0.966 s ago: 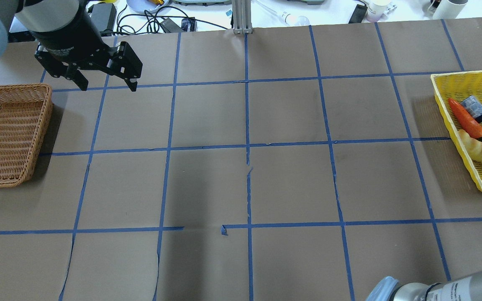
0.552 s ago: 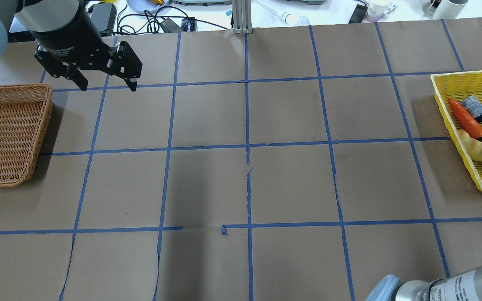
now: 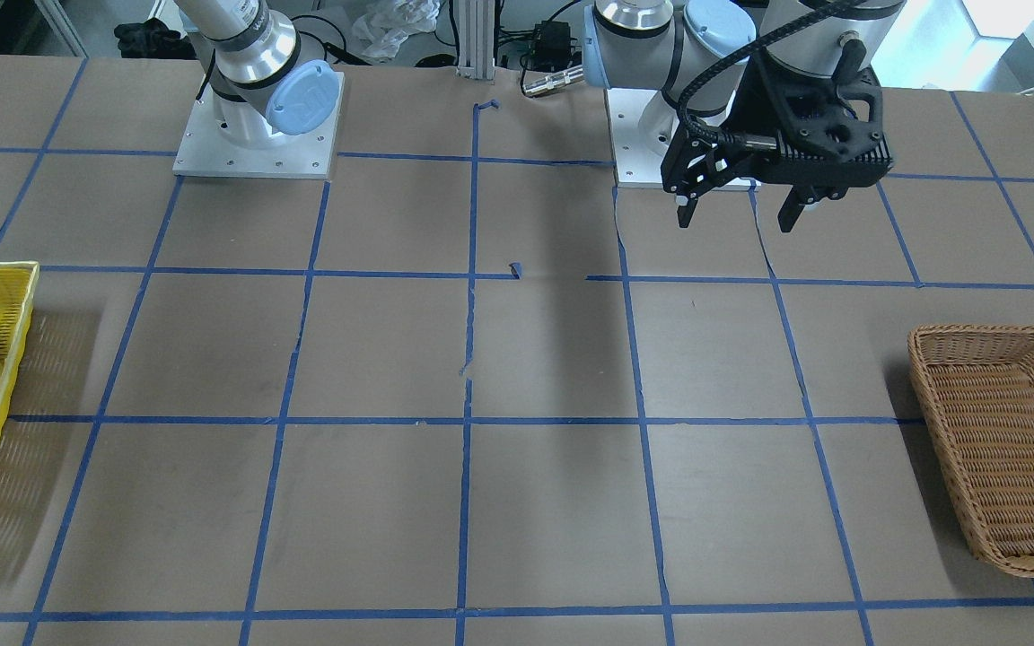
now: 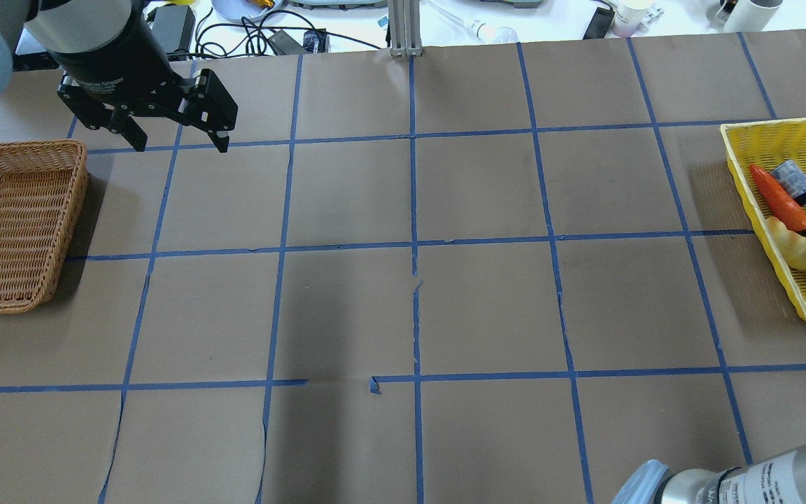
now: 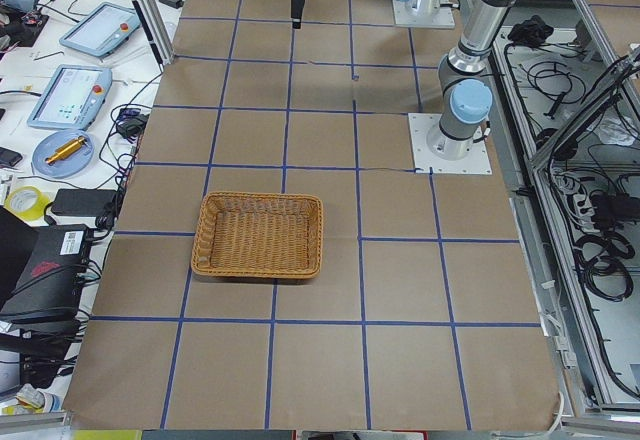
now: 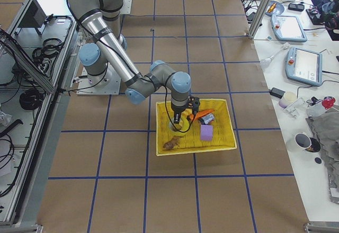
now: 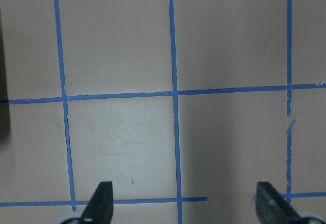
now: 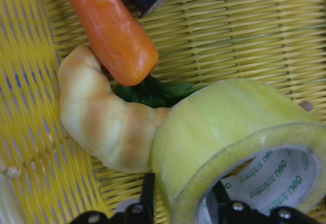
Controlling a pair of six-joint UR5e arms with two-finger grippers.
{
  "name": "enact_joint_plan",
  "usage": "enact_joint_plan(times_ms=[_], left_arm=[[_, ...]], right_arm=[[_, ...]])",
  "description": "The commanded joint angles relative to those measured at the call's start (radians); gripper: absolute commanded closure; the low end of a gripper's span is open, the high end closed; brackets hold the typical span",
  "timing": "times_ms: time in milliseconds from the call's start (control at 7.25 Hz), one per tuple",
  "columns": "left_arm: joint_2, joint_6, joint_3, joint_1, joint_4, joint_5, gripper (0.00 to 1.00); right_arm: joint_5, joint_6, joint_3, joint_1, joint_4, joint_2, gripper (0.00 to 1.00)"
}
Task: Transfer tape with both arms
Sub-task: 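Grasp the yellow tape roll with the right gripper and lift it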
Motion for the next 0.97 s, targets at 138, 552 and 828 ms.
enact_joint_plan(times_ms=[138, 552, 828], left_arm=[[0.0, 0.0, 0.0, 0.0, 0.0, -0.002, 0.0], [0.0, 0.0, 0.0, 0.0, 0.0, 0.0, 0.0], [0.0, 0.0, 0.002, 0.003, 0.0, -0.002, 0.0]], right_arm=[[0.007, 0.001, -0.032, 0.011, 0.02, -0.047, 1.0], [0.007, 0.09, -0.072, 0.157, 0.121, -0.158, 1.0], [0.002, 0.454, -0.084, 0.407, 0.196, -0.17, 1.0]])
